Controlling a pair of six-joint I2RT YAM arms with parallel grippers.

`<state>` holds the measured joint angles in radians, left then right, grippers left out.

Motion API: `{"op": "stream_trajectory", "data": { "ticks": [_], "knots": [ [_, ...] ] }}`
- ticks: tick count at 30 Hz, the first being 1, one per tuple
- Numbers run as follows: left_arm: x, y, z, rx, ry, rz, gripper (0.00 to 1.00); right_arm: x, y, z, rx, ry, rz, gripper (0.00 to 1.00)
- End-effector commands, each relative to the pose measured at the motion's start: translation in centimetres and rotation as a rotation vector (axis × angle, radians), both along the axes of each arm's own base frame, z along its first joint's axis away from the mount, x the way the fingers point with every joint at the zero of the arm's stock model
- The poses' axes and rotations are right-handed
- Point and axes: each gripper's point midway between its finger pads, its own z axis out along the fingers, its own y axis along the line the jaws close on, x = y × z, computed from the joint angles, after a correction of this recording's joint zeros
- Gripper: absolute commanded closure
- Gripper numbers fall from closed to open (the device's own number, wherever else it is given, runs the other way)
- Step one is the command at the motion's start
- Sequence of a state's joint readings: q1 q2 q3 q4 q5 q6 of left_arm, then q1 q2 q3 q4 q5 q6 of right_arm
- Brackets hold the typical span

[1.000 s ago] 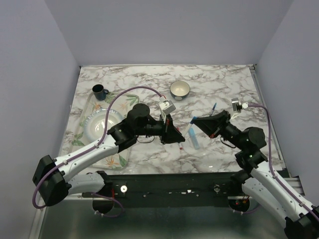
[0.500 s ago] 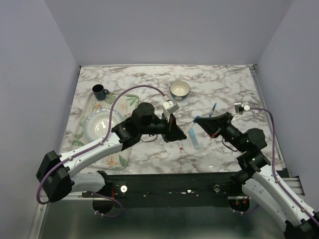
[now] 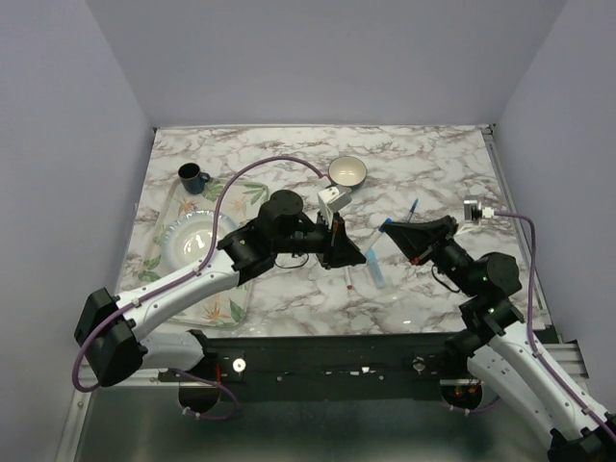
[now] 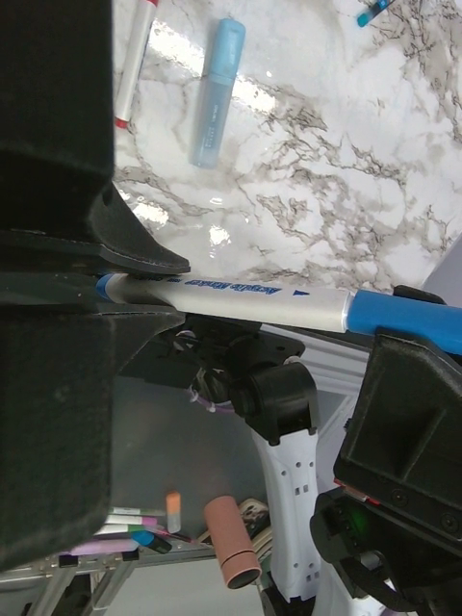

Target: Insert the pens into the pen caps

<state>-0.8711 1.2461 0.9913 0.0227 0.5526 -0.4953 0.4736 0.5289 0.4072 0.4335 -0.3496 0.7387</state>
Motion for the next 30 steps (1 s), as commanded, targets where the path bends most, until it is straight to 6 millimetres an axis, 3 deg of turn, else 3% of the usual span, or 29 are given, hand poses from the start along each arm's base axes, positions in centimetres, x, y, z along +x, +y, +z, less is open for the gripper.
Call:
{"op": "stream_trajectory", "data": {
  "ticks": [1, 4, 12, 19, 27, 30],
  "knots": [
    [6.8, 0.9, 13.0, -0.336, -0.251, 0.319, 1.0, -5.2, 3.3, -7.6, -0.17, 0.221, 0.337, 0.99],
    [7.1, 0.9, 13.4, -0.348, -0.257, 0.338, 1.0, -5.9, 3.5, -7.4, -0.134, 0.236, 0.365, 0.99],
    [8.0, 2.3, 15.4, -0.362, -0.356, 0.413, 1.0, -6.7, 3.1, -10.3, -0.221, 0.386, 0.371, 0.99],
    [8.2, 2.1, 16.8, -0.412, -0.376, 0.422, 1.0, -6.3, 3.5, -10.3, -0.151, 0.461, 0.328, 0.99],
    [8.0, 1.2, 17.7, -0.453, -0.332, 0.385, 1.0, -5.3, 3.9, -10.7, -0.139, 0.432, 0.243, 0.99],
    [7.6, 0.6, 18.0, -0.468, -0.31, 0.349, 1.0, -5.1, 4.5, -10.0, -0.167, 0.334, 0.259, 0.99]
  ]
}}
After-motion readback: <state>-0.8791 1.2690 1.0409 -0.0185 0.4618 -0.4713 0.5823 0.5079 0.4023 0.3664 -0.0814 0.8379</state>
